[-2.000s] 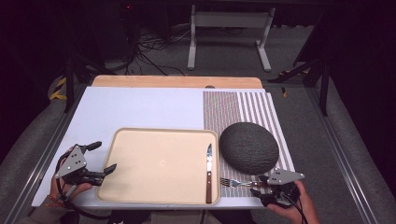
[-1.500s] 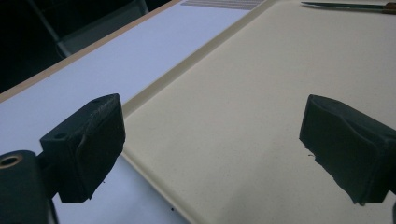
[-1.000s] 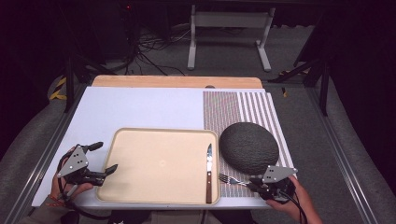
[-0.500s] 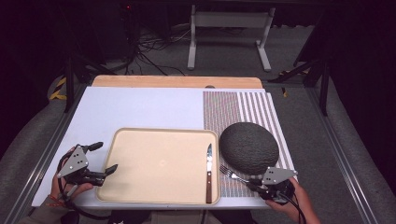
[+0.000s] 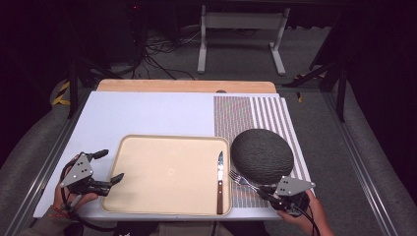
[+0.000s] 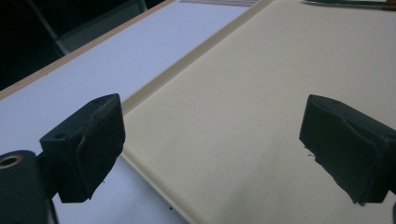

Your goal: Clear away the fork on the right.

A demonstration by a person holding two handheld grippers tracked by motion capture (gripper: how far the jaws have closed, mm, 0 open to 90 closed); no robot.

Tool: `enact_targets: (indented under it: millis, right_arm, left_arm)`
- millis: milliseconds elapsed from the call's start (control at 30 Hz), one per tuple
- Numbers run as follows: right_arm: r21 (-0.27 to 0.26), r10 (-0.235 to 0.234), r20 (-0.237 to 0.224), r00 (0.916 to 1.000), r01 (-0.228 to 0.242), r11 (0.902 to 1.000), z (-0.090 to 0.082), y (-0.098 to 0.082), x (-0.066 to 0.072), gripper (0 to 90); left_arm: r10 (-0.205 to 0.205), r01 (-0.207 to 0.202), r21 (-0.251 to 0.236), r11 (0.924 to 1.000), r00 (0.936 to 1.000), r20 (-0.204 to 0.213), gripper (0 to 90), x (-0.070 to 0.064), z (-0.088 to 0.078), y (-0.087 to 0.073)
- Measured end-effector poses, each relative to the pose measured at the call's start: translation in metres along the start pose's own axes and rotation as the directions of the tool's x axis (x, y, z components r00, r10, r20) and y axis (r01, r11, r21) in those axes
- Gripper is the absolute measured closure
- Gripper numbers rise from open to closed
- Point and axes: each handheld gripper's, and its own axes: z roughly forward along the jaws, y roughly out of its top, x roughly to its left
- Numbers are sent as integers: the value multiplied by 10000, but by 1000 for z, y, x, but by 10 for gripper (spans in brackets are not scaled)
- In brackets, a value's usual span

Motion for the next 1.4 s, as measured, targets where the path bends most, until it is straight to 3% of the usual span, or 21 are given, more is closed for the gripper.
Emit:
enact_targets:
  millis: [300, 967, 1400]
  right_arm:
    - [-575, 283, 409, 9988, -260, 9980, 0, 15, 1, 785]
    - [-646, 224, 910, 9956, -165, 9978, 27, 71, 4, 785]
    - [-574, 33, 681, 9977, 6, 9984, 61, 107, 9, 785]
  left_arm:
    - [-9, 9, -50, 10000, 10000, 4, 77, 0, 0, 0]
    - [28, -28, -137, 9999, 10000, 36, 63, 1, -3, 0]
    - [98, -98, -84, 9999, 9999, -43, 63, 1, -3, 0]
